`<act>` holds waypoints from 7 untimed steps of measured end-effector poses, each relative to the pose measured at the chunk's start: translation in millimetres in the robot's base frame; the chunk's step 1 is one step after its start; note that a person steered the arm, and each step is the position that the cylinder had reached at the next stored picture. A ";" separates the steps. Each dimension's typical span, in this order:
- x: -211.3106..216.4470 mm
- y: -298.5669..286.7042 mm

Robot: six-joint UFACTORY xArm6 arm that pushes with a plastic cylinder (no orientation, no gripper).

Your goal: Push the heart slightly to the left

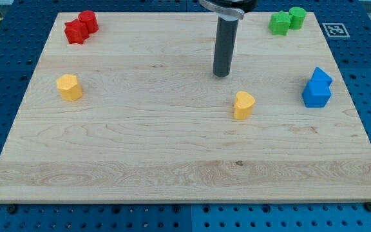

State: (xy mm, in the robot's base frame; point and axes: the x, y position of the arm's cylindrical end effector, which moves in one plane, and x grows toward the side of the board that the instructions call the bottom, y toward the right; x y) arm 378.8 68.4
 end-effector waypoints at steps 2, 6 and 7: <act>-8.8 17.6; -21.6 62.3; -24.5 73.8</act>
State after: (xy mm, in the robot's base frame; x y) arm 354.3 142.1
